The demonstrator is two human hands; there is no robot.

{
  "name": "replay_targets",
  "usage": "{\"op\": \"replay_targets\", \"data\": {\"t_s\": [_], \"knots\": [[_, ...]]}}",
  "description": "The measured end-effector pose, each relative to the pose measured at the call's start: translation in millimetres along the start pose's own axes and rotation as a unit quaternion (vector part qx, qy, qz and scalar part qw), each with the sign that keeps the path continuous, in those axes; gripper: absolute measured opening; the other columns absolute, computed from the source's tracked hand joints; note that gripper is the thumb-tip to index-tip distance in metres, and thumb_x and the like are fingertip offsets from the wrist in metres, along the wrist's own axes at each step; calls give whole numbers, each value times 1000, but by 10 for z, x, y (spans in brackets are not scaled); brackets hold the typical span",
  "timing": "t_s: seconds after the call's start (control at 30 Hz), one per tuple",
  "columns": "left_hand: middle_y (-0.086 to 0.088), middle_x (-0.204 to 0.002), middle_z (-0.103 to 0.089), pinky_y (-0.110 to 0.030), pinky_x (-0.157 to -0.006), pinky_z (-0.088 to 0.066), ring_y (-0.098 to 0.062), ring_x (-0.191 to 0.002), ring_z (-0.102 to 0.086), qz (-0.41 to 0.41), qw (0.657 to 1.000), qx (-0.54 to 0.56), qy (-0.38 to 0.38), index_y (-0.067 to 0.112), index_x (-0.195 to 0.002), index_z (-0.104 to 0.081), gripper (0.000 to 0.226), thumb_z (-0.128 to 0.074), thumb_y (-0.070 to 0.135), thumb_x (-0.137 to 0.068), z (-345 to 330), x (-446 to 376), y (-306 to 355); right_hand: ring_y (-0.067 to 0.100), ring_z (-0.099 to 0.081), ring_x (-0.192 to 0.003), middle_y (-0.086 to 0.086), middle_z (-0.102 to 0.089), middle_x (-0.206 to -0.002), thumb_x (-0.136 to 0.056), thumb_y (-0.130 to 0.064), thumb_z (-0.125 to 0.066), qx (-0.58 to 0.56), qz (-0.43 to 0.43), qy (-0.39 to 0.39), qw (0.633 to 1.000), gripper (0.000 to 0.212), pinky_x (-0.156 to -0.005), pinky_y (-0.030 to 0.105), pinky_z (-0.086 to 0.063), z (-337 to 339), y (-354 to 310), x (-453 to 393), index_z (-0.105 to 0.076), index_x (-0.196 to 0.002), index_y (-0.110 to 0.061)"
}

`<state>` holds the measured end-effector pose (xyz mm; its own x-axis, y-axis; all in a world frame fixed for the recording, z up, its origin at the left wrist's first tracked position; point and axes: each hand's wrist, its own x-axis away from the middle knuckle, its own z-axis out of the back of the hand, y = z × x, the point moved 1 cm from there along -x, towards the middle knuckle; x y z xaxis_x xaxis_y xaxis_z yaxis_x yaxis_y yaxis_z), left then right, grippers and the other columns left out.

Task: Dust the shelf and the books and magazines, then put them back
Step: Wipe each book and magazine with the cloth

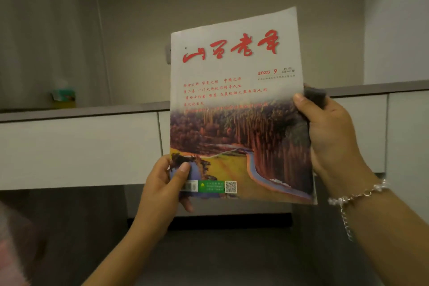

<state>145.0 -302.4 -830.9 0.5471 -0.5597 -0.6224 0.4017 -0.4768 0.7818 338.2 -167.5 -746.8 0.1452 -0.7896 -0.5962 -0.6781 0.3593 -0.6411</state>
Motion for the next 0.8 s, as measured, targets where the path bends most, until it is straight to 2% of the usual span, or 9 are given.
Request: {"op": "replay_targets", "data": {"t_s": [0.07,0.13,0.27,0.43,0.53,0.6,0.7,0.8], "knots": [[-2,-72,-66,-22,-35,-44,-13,-51,-61,-12,999,-17,33,12,-96,-55,7,-49,15,-95,-34,-182,123,16,-69,-89,3,-71,-97,-93,-16,-57,46,-1,-18,999,11,-76,32,-57,-19,-63,-132,-65,-99,-17],[-6,-80,-66,-21,-38,-46,-9,-52,-61,-13,998,-30,52,11,-99,-54,9,-48,17,-97,-73,-327,226,14,-68,-87,0,-71,-95,-92,-29,-58,144,7,-26,989,9,-77,33,-56,-5,-121,-216,-64,-92,-23],[-8,-90,-66,-19,-40,-47,-8,-53,-63,0,997,-21,74,8,-106,-54,14,-50,19,-98,-159,-556,382,15,-69,-73,-1,-72,-82,-88,-38,-62,249,3,-46,967,19,-63,26,-52,89,-187,-228,-64,-87,-19],[-7,-92,-64,-18,-41,-48,-13,-59,-66,11,996,16,92,5,-108,-53,17,-51,18,-97,-263,-782,589,14,-70,-69,1,-74,-77,-78,-31,-70,167,-34,-74,983,21,-57,24,-54,136,-230,-179,-69,-90,-14],[-3,-91,-63,-17,-43,-50,-14,-67,-66,29,996,26,80,7,-113,-51,20,-50,20,-98,-309,-889,718,13,-70,-74,-1,-74,-81,-68,-40,-71,141,-39,-91,985,33,-60,24,-54,74,-244,-175,-68,-91,-16],[-2,-91,-63,-18,-44,-51,-12,-64,-67,25,997,18,67,6,-117,-50,25,-49,22,-98,-333,-937,799,13,-69,-78,-1,-73,-84,-64,-42,-72,128,-42,-83,987,37,-64,25,-54,25,-247,-203,-68,-90,-17],[-3,-91,-64,-20,-44,-52,-9,-59,-69,21,999,21,44,8,-116,-50,27,-49,27,-97,-336,-988,884,17,-68,-83,3,-72,-89,-72,-38,-74,139,-43,-59,988,30,-69,29,-53,-59,-201,-261,-67,-90,-16],[-8,-92,-67,-21,-47,-54,-13,-61,-70,51,996,71,2,9,-102,-57,26,-48,32,-97,-289,-1044,956,23,-67,-87,4,-71,-87,-77,-38,-73,145,-29,-35,988,25,-73,35,-54,-132,-136,-309,-68,-86,-15]]}}
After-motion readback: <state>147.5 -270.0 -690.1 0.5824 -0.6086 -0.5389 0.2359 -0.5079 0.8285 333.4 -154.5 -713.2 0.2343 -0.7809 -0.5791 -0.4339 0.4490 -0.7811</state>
